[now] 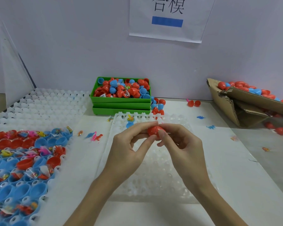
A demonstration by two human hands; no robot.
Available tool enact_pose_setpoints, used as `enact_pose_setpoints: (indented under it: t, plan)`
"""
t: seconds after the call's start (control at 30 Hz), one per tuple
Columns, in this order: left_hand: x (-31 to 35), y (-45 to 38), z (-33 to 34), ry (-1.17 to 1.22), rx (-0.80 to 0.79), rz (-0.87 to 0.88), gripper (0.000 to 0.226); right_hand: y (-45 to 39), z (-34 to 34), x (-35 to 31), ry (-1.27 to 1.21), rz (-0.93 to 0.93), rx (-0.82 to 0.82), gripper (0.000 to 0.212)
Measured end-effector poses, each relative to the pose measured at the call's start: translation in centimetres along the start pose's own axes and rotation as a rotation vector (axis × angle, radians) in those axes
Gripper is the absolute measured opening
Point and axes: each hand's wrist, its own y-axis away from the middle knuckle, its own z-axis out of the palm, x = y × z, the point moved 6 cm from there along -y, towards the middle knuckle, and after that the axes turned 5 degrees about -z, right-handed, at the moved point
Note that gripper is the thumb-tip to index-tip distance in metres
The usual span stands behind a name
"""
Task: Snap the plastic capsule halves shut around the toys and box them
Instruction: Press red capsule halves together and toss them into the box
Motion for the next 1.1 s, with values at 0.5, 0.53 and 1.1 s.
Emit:
enact_pose_setpoints:
  t: [0.5,0.53,1.1]
  plan:
    - [0.21,-0.09,0.13,0.116,-0.035,-0.006,0.027,0.15,0.08,-0.31,-0.091,0.022,0.015,0.015]
    - [0.31,-0.04,0.21,0.057,-0.039,0.013,0.027,0.21,0.06,-0.28,-0.088,0.019,0.017,0.014]
    - [0.26,-0.11,0.13,-0.036,-0.075,0.018,0.013,-0.01,-0.07,0.13,-0.053,0.044,0.005,0.013]
